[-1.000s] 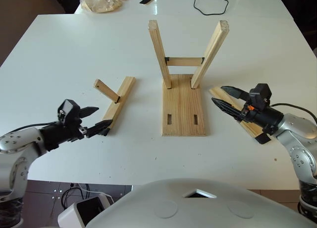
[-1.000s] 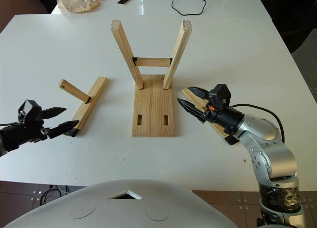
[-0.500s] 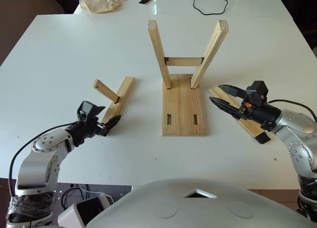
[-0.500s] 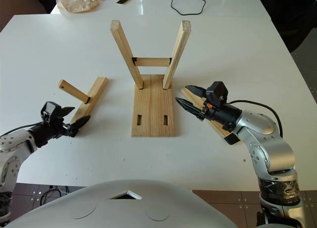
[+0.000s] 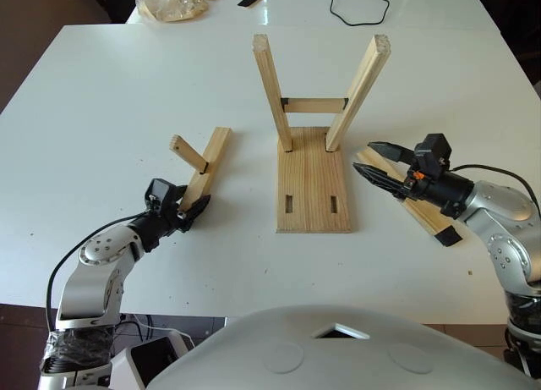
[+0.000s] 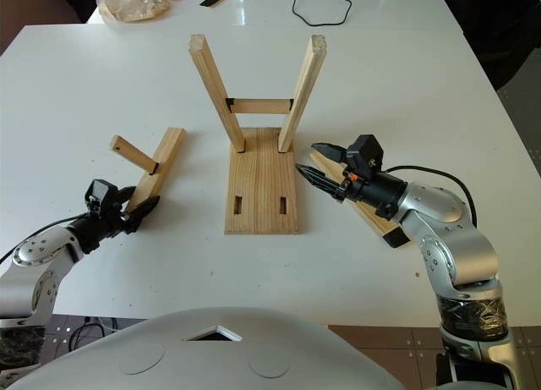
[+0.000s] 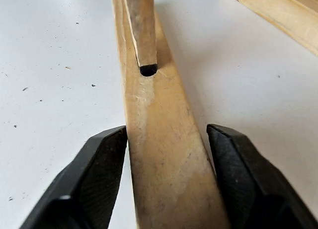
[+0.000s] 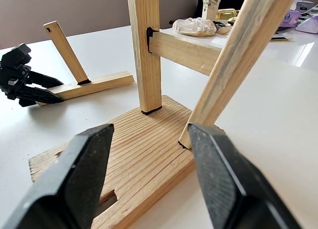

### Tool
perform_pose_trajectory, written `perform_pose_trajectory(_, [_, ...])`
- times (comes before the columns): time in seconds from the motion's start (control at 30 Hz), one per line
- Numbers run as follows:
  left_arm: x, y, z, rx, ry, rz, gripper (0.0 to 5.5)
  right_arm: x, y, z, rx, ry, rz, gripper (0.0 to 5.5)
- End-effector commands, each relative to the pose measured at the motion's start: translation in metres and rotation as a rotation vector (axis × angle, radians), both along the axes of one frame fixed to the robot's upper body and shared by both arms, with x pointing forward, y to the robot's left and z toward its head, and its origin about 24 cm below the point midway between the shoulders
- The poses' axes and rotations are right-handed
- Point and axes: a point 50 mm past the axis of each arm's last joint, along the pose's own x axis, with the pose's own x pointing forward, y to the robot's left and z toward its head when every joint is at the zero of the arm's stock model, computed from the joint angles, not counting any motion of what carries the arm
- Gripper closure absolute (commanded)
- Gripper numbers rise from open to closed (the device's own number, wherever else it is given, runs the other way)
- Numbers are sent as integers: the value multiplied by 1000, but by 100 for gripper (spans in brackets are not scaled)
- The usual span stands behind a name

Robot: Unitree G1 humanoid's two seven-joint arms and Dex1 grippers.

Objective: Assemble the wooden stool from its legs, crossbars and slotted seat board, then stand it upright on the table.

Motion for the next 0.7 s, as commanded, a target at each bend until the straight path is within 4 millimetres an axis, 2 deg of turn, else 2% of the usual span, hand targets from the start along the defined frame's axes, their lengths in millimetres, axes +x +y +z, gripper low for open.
perform_pose_trajectory(0.03, [-1, 9, -13, 67, 58, 43, 338, 2, -1, 2, -25, -14, 2, 276])
perform_pose_trajectory(0.2, [5, 14, -12, 77, 31, 64, 349, 2, -1, 2, -28, -19, 1, 276])
perform_pose_trajectory(0.33, [23, 21, 11, -54, -88, 139, 349, 4, -2, 8, -16, -39, 5, 276])
perform_pose_trajectory(0.43, [42, 27, 51, -238, -254, 217, 349, 6, -3, 20, 12, -69, 29, 276])
perform_pose_trajectory(0.5, [48, 22, 85, -385, -372, 189, 349, 5, 0, 27, 8, -94, 77, 276])
perform_pose_trajectory(0.53, [48, 20, 95, -428, -400, 173, 349, 5, 2, 29, 8, -99, 97, 276])
perform_pose_trajectory(0.6, [48, 9, 129, -522, -492, 72, 349, 3, 10, 41, 42, -122, 168, 276])
perform_pose_trajectory(0.7, [39, -23, 177, -657, -575, -200, 349, 4, 23, 64, 125, -161, 264, 276])
